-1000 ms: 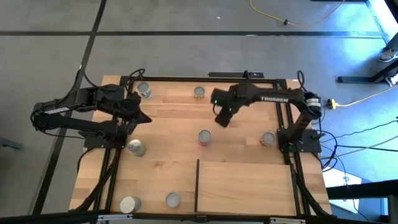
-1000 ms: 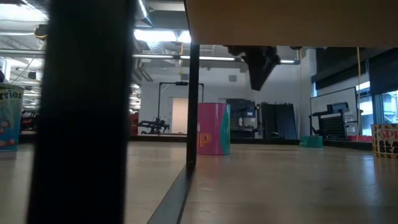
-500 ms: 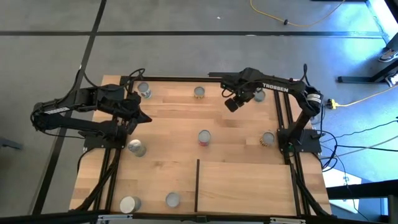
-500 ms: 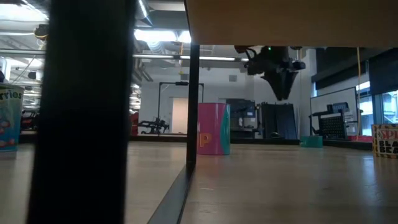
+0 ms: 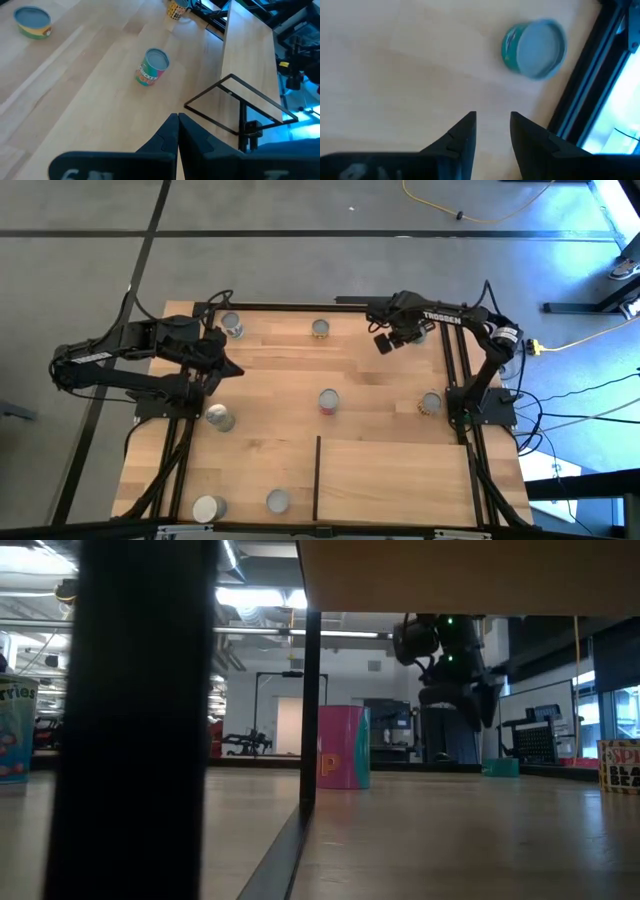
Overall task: Pick and place cans onto a shelf
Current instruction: Put the canned tuna on the shelf
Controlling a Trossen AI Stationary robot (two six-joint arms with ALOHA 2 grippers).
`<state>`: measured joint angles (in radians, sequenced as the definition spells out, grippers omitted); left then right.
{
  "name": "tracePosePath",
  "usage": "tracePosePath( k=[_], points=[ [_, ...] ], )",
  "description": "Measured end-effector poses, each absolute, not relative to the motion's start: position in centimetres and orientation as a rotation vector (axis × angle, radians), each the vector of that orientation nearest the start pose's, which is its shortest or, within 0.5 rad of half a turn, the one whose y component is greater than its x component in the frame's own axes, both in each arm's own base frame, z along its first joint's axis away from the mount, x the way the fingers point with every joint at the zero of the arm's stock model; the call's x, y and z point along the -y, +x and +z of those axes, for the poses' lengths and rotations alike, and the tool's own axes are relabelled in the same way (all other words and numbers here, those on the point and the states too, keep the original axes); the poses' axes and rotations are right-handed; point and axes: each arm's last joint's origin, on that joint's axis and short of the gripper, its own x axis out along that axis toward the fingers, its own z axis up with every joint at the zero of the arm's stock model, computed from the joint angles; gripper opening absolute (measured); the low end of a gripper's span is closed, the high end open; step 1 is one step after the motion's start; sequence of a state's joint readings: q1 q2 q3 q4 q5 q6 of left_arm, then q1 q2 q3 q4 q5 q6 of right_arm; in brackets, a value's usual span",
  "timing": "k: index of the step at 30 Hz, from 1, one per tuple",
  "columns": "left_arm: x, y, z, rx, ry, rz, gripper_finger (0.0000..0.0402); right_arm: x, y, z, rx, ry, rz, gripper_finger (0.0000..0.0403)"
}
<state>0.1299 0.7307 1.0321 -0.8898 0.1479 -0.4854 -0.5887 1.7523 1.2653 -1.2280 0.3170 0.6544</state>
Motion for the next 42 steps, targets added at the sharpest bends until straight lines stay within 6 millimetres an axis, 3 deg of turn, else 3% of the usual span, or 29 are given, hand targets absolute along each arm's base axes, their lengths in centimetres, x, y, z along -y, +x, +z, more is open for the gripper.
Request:
tracePosePath(
  k=[7,12,17,25,29,32,36,42],
  points=[
    [-1.2,11.9,35.6,-0.57,-0.545,0.158,0.0,18.2,23.8,19.7,-1.435,0.725,-1.241,0.0122],
    [-1.2,11.9,35.6,-0.57,-0.545,0.159,0.0,17.9,23.6,20.0,-1.458,0.788,-1.189,0.0122],
    [-1.2,11.9,35.6,-0.57,-0.545,0.159,0.0,16.9,23.3,23.0,-1.376,0.848,-1.109,0.0122],
    [-1.2,11.9,35.6,-0.57,-0.544,0.16,0.0,15.0,21.0,29.2,-1.113,0.891,-1.086,0.0122],
    [-1.2,11.9,35.6,-0.569,-0.543,0.16,0.0,14.6,20.5,30.7,-1.04,0.906,-1.09,0.0122],
    [-1.2,11.9,35.6,-0.57,-0.543,0.16,0.0,14.5,20.1,30.5,-1.062,0.883,-1.119,0.0122],
    [-1.2,11.9,35.6,-0.57,-0.543,0.16,0.0,14.8,19.7,28.9,-1.13,0.865,-1.177,0.0122],
    [-1.3,11.9,35.6,-0.565,-0.535,0.184,0.0,16.2,19.7,26.0,-1.099,0.886,-1.221,0.0122]
  ],
)
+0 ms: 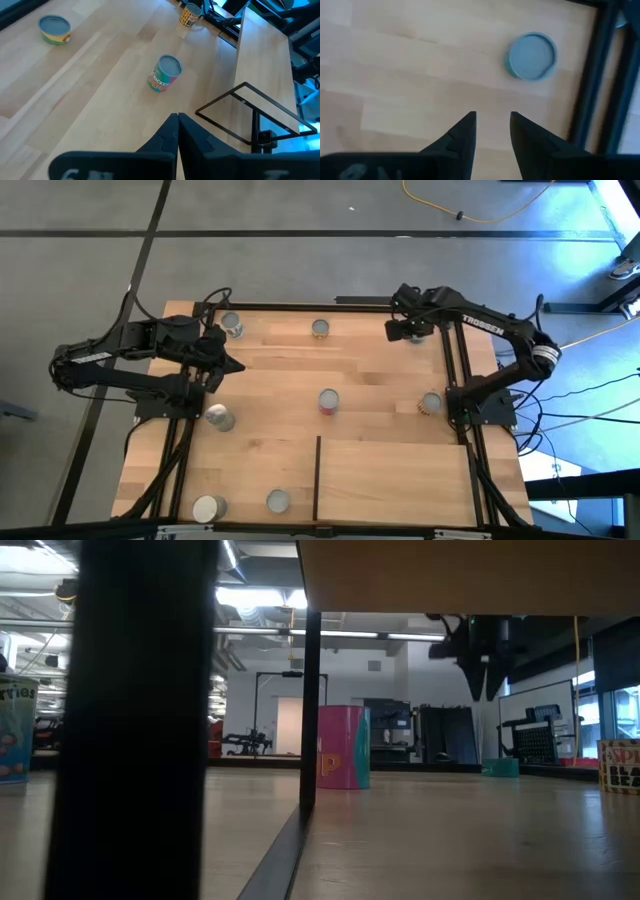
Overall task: Pick and place cans onto a shelf
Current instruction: Put the canned tuna on the shelf
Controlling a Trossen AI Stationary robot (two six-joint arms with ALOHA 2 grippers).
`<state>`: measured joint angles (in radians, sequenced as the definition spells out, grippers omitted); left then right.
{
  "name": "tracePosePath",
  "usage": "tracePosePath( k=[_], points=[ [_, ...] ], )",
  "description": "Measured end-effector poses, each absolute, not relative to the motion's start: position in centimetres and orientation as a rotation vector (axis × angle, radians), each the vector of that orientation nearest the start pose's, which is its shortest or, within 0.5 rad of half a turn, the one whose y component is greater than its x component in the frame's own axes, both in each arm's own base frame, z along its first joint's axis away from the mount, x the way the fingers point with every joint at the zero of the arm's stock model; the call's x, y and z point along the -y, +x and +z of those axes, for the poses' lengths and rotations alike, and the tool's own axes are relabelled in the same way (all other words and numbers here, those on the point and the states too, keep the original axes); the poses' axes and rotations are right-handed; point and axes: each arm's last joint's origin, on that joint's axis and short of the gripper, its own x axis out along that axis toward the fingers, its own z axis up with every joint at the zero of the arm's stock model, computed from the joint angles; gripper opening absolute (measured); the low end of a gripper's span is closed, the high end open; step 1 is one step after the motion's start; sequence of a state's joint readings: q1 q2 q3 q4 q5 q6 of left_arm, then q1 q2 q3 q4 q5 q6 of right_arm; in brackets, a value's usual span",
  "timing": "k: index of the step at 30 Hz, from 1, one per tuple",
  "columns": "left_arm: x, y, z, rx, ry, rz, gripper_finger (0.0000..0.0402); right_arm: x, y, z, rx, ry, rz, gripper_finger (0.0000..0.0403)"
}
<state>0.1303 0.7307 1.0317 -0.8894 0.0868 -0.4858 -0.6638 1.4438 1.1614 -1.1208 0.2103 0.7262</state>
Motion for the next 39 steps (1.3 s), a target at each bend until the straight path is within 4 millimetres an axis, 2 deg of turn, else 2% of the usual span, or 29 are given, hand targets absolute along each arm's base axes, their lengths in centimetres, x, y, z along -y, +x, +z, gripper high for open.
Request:
tracePosePath(
  k=[8,13,19,39],
  points=[
    [-1.3,11.9,35.6,-0.565,-0.536,0.184,0.0,17.3,19.2,21.9,-1.078,0.929,-1.318,0.0122],
    [-1.3,11.9,35.6,-0.565,-0.537,0.184,0.0,17.5,18.9,20.3,-1.043,0.899,-1.379,0.0122],
    [-1.3,11.9,35.6,-0.564,-0.537,0.185,0.0,18.0,18.6,20.0,-0.999,0.882,-1.431,0.0122],
    [-1.3,11.9,35.6,-0.564,-0.537,0.185,0.0,18.4,18.8,19.9,-0.959,0.871,-1.436,0.0122]
  ],
)
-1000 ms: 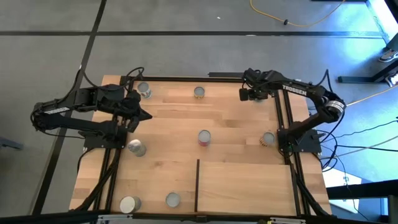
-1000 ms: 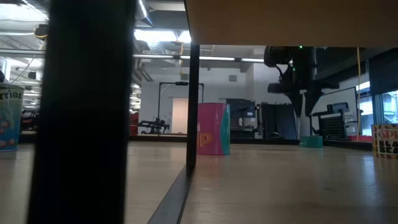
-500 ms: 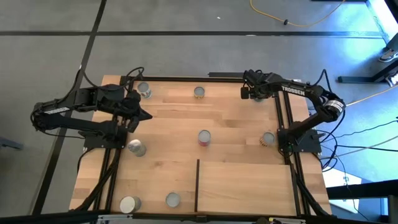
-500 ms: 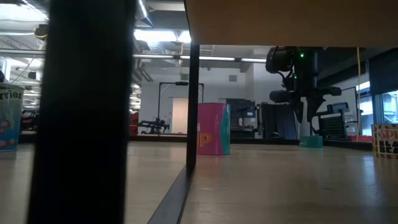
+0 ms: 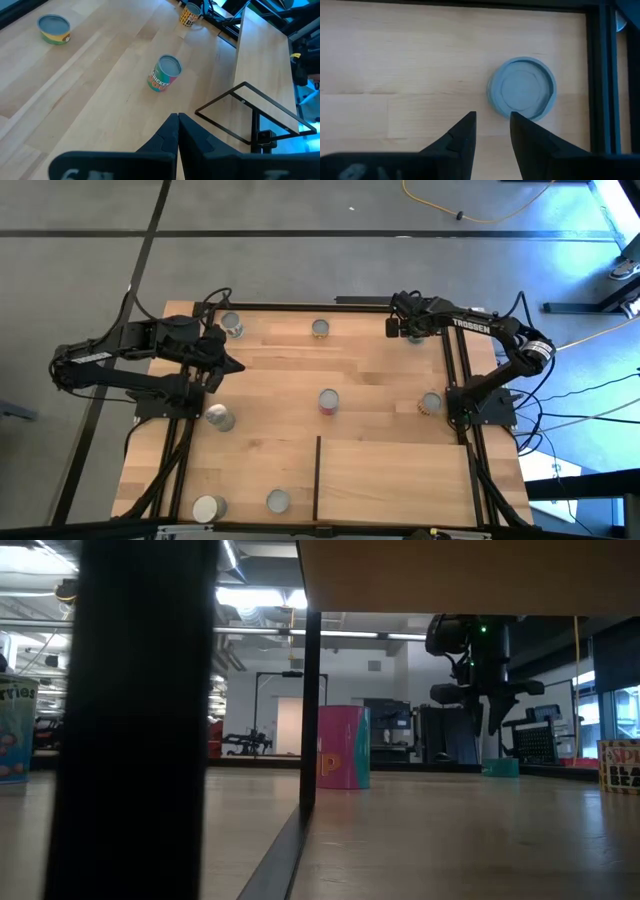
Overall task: Pick and place cans onto a shelf
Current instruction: Put the canned tuna on the shelf
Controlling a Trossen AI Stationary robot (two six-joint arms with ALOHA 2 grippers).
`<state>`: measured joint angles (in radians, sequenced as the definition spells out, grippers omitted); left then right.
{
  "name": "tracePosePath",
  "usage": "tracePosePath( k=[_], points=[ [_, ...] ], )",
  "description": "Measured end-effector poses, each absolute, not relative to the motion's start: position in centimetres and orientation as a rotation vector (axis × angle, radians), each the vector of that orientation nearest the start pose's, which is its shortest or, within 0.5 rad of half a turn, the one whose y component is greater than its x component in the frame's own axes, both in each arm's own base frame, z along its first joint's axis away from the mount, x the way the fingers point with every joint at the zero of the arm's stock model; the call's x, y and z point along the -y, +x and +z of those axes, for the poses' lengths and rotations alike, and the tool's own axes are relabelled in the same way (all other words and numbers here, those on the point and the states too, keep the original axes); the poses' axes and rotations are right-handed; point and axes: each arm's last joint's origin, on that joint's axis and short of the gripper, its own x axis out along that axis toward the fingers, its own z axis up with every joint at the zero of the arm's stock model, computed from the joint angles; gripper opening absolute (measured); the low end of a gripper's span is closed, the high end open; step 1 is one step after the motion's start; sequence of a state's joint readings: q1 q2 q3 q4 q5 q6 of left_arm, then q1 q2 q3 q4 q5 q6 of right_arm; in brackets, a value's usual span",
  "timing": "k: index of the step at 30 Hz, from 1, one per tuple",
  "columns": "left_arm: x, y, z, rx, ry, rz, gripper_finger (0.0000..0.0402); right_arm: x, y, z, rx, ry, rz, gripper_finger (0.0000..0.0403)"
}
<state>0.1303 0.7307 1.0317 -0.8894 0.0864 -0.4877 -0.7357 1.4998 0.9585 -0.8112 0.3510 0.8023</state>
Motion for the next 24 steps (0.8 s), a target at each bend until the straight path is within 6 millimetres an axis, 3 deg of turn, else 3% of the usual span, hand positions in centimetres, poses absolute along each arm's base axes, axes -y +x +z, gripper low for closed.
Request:
tracePosePath(
  k=[5,24],
  points=[
    [-1.3,11.9,35.6,-0.564,-0.537,0.185,0.0,18.4,18.9,19.6,-0.977,0.888,-1.427,0.0122],
    [-1.3,11.9,35.6,-0.564,-0.543,0.186,0.0,19.4,19.8,15.6,-1.13,0.825,-1.495,0.0122]
  ],
)
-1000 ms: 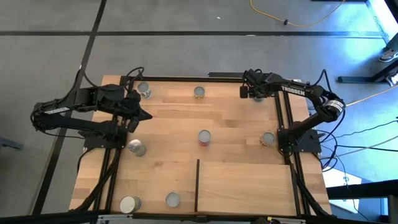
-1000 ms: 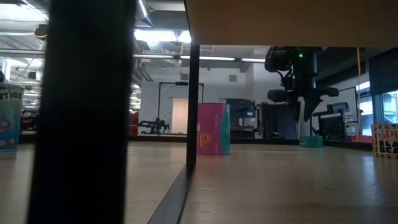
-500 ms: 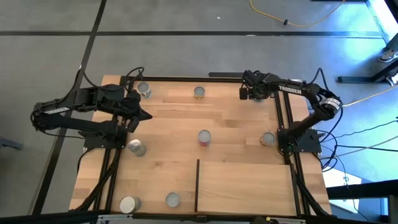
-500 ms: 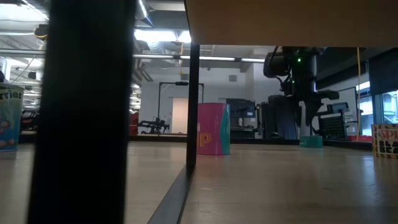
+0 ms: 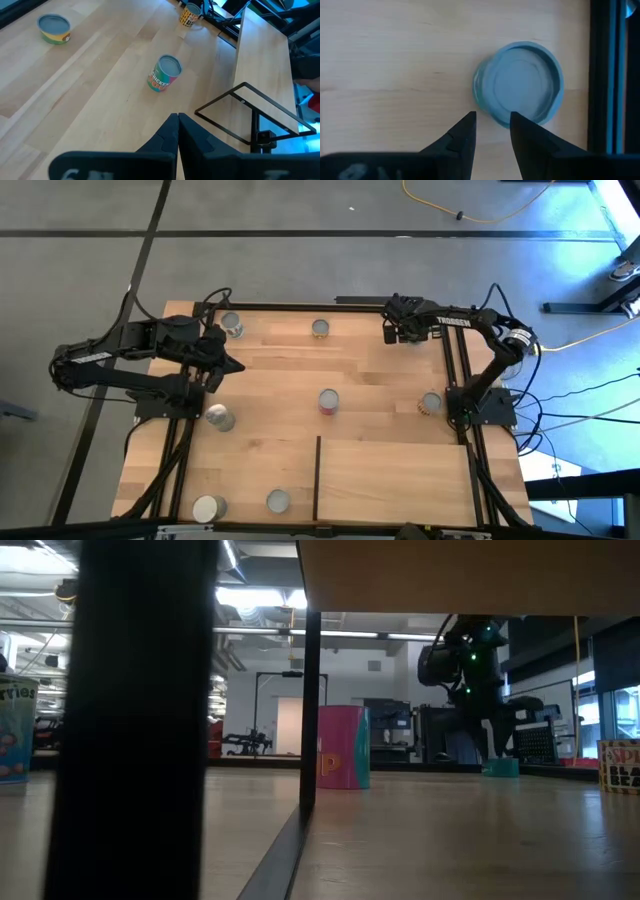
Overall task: Pick and place cans onto a shelf
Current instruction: Put the canned tuna on the shelf
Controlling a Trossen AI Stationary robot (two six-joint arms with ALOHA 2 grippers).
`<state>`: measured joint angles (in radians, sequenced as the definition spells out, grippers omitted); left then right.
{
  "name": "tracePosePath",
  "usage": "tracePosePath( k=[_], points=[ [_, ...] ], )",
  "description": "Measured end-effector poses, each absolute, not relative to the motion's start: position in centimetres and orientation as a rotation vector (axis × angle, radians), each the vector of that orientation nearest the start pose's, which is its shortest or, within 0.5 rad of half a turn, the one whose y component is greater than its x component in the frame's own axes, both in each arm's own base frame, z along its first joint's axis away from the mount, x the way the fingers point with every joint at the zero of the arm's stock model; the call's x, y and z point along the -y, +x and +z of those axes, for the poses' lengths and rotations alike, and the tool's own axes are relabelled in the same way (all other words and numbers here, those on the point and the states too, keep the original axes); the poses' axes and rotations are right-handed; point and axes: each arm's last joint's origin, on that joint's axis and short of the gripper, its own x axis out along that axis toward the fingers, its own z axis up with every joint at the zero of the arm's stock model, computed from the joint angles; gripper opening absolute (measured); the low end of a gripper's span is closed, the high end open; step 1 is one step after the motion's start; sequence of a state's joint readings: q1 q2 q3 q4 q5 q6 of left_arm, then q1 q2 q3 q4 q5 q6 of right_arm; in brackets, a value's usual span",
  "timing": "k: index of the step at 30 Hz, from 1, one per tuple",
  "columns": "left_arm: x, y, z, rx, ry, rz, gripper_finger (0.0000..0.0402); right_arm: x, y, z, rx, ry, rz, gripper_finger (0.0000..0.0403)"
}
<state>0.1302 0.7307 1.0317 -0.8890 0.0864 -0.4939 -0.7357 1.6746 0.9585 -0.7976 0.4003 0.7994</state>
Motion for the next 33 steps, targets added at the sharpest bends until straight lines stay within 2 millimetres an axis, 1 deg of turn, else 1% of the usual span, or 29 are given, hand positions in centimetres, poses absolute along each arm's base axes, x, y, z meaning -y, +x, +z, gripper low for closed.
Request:
tracePosePath(
  k=[7,20,23,33],
  points=[
    [-1.3,11.9,35.6,-0.564,-0.545,0.187,0.0,19.8,20.1,14.4,-1.162,0.795,-1.499,0.0122],
    [-1.3,11.9,35.6,-0.563,-0.546,0.187,0.0,19.9,20.2,14.3,-1.167,0.78,-1.475,0.0118],
    [-1.3,11.9,35.6,-0.564,-0.546,0.187,0.0,19.9,20.2,14.3,-1.169,0.78,-1.476,0.01],
    [-1.3,11.9,35.6,-0.564,-0.546,0.187,0.0,19.8,20.1,14.4,-1.191,0.781,-1.478,0.0017]
  ],
)
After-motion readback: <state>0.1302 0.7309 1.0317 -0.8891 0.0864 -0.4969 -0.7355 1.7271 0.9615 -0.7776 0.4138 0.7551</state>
